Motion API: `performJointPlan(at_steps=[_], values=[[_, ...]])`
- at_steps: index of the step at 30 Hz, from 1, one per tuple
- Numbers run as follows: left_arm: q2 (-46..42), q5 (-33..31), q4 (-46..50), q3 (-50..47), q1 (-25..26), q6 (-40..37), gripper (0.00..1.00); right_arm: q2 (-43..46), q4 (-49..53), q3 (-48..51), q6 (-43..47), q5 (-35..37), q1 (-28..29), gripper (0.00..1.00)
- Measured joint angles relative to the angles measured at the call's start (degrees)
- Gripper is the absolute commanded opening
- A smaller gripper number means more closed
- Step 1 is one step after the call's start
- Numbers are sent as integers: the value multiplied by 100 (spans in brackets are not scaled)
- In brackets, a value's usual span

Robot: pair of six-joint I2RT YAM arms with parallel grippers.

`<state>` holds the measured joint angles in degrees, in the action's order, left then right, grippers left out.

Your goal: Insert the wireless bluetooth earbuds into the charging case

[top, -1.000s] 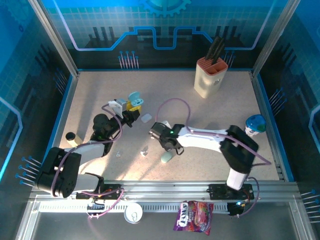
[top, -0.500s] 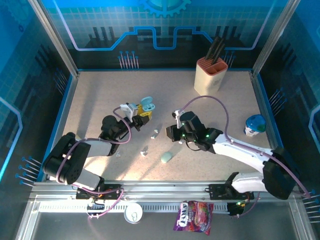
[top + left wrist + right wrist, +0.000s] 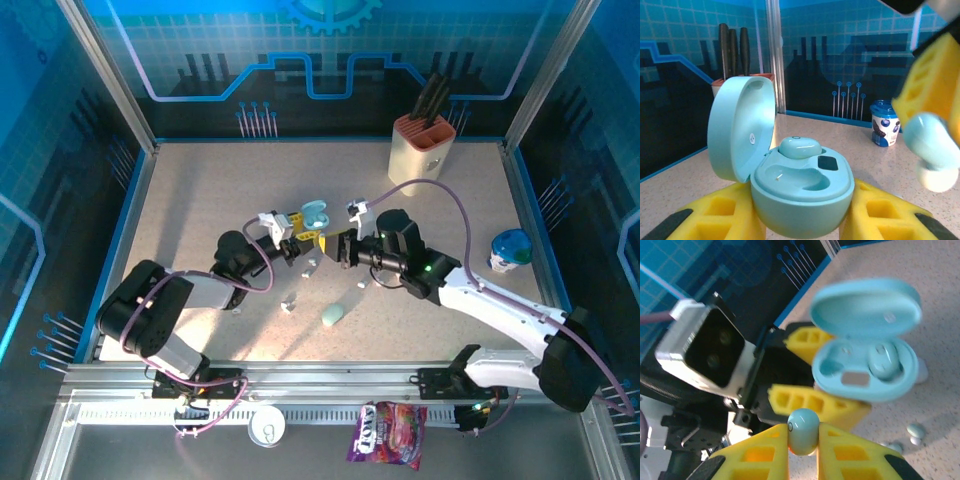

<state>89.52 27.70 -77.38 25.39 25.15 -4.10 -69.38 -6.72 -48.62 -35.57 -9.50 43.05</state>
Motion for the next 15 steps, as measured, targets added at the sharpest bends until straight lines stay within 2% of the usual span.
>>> performJointPlan(at_steps=[15], values=[[7, 68, -13, -2, 162, -363, 27, -382, 153, -474, 131, 155, 0, 18]])
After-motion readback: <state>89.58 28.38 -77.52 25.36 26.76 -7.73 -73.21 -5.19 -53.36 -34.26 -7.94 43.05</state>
